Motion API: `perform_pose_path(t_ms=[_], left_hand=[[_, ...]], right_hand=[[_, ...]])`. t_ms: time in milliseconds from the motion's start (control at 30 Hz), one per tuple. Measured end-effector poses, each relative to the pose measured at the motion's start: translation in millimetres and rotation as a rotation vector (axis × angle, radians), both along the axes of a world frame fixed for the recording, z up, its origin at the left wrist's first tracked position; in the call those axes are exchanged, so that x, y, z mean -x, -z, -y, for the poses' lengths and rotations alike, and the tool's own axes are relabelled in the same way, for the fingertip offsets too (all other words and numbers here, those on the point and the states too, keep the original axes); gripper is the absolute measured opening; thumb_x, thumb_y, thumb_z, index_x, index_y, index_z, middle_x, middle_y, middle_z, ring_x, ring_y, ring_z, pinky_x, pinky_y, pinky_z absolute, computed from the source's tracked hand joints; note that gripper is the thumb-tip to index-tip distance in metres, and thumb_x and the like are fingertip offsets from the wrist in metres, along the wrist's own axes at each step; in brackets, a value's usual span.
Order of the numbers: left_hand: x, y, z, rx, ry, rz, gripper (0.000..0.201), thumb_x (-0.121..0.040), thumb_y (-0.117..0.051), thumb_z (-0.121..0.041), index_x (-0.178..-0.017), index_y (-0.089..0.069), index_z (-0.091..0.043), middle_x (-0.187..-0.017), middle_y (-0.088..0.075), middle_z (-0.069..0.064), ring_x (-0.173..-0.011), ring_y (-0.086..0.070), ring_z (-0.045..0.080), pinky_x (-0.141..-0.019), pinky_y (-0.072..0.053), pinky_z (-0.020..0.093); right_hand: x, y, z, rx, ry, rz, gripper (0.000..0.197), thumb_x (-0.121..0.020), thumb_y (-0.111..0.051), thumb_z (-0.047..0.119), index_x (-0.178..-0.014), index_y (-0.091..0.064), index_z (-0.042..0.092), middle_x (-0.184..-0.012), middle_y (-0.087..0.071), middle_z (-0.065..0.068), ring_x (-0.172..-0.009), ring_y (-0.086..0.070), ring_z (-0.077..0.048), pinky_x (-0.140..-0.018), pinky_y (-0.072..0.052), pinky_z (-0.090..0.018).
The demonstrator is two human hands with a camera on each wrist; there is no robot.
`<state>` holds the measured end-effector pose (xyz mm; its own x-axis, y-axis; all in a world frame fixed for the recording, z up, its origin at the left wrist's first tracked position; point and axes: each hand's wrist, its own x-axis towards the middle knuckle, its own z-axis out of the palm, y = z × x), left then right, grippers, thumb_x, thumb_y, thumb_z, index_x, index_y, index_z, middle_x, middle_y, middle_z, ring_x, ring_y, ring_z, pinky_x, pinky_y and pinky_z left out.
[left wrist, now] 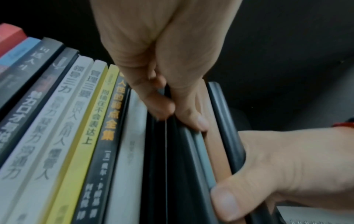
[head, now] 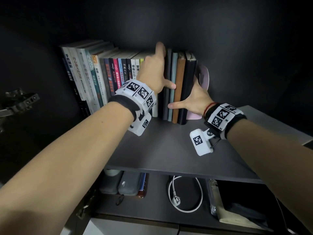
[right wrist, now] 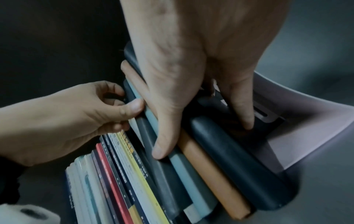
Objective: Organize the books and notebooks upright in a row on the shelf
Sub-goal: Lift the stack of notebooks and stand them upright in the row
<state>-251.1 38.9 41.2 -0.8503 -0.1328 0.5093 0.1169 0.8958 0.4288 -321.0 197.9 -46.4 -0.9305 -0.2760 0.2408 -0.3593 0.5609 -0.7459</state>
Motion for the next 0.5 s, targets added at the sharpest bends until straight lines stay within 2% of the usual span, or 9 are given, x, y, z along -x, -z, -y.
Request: perform_pose_path(t_ms=[100,167,233,300,400,467,500], left_hand=[[-3,8,-3,0.029,0.019,0.060,0.118,-0.049,-0.103,-0.024,-0.140,-0.029,-0.013,-0.102,-0.070,0.013,-0.096,-0.069,0.035,-0.083,-0.057,0.042],[-7,17,-6,0.003,0.066,0.057,0.116,-0.051,-0.102,-0.016,-0.140,-0.027,-0.015,-0.092,-0.069,0.010,-0.087,-0.070,0.032,-0.079,-0.057,0.041],[-12,32,-10,-0.034,0.092,0.071,0.113,-0.057,-0.099,-0.011,-0.142,-0.024,-0.017,-0.089,-0.065,0.007,-0.083,-0.067,0.029,-0.076,-0.054,0.039],[-14,49,-11,-0.061,0.075,0.103,0.101,-0.065,-0.095,-0.010,-0.137,-0.025,-0.017,-0.091,-0.064,0.009,-0.083,-0.066,0.030,-0.073,-0.052,0.038],[-9,61,-9,-0.041,0.023,0.217,0.085,-0.069,-0.094,-0.015,-0.127,-0.031,-0.013,-0.100,-0.069,0.017,-0.090,-0.069,0.035,-0.069,-0.052,0.039],[-5,57,-8,0.057,-0.013,0.306,0.076,-0.070,-0.094,-0.026,-0.124,-0.043,-0.007,-0.109,-0.067,0.016,-0.100,-0.068,0.036,-0.070,-0.050,0.037],[-3,54,-8,0.113,-0.036,0.338,0.068,-0.070,-0.093,-0.032,-0.117,-0.051,-0.007,-0.108,-0.066,0.013,-0.103,-0.067,0.034,-0.070,-0.049,0.036]], right_hand=[[0,-1,-2,0.005,-0.009,0.009,0.161,-0.029,-0.095,0.068,-0.162,-0.014,0.027,-0.148,-0.057,0.004,-0.138,-0.053,-0.016,-0.119,-0.040,-0.036],[0,-2,-7,0.015,-0.013,0.010,0.144,-0.045,-0.098,0.053,-0.162,-0.019,0.025,-0.147,-0.057,0.006,-0.137,-0.052,-0.015,-0.117,-0.038,-0.029],[-1,-4,-12,0.035,-0.006,0.017,0.130,-0.055,-0.100,0.040,-0.160,-0.025,0.027,-0.137,-0.061,0.010,-0.130,-0.055,-0.014,-0.108,-0.038,-0.023],[0,-3,-14,0.045,0.003,0.010,0.125,-0.056,-0.100,0.038,-0.158,-0.028,0.029,-0.132,-0.064,0.010,-0.126,-0.058,-0.014,-0.106,-0.040,-0.023],[2,0,-12,0.031,0.013,-0.007,0.126,-0.055,-0.099,0.040,-0.158,-0.029,0.026,-0.138,-0.064,0.005,-0.129,-0.058,-0.016,-0.111,-0.041,-0.027],[3,1,-11,0.026,0.005,0.001,0.127,-0.055,-0.099,0.042,-0.159,-0.028,0.025,-0.139,-0.063,0.005,-0.130,-0.058,-0.016,-0.113,-0.041,-0.029],[4,0,-12,0.013,-0.015,0.012,0.130,-0.053,-0.098,0.045,-0.159,-0.025,0.025,-0.140,-0.063,0.005,-0.130,-0.057,-0.016,-0.114,-0.041,-0.030]])
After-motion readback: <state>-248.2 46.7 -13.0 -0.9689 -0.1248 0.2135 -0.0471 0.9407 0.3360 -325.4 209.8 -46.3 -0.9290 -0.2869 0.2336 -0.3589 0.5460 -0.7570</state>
